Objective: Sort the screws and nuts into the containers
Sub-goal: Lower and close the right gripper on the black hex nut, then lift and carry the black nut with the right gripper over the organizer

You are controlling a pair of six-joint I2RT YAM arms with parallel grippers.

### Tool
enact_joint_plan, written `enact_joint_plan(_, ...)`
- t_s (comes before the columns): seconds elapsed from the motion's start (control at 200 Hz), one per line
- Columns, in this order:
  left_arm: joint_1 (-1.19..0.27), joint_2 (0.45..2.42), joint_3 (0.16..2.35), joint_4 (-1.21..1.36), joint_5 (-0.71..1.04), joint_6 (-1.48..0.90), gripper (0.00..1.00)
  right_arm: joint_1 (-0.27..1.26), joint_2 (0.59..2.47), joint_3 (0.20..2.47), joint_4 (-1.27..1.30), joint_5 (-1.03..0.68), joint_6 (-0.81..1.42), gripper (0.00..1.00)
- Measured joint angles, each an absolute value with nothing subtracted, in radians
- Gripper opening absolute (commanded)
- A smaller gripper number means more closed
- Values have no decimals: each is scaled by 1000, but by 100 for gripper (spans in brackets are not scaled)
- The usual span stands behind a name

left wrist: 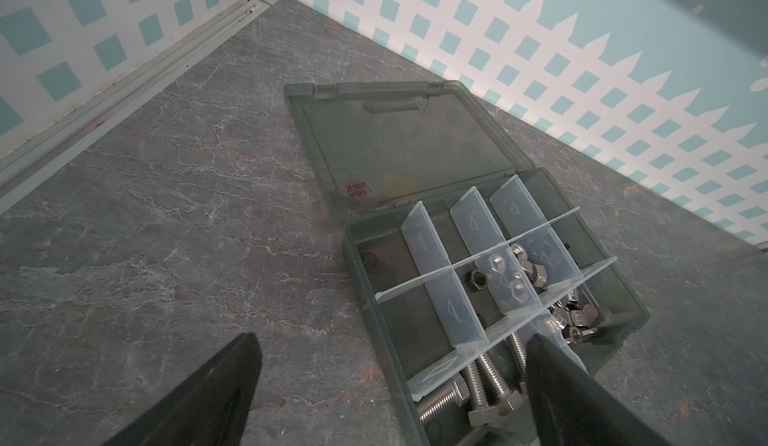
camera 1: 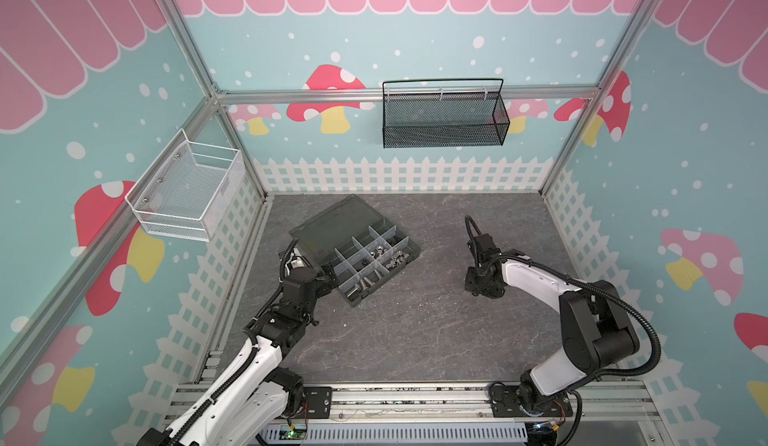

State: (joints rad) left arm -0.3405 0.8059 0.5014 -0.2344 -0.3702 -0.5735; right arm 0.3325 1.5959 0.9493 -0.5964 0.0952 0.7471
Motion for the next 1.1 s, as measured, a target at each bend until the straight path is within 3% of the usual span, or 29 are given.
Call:
enact_joint_plan(0.455,-340,806,501,-234,-370,-574,100,319,1646,949,-575,85,734,43)
enact_joint_plan(1.101,-340,806,501,-234,-370,-574,100,314,1673,949,-559,51,716,19)
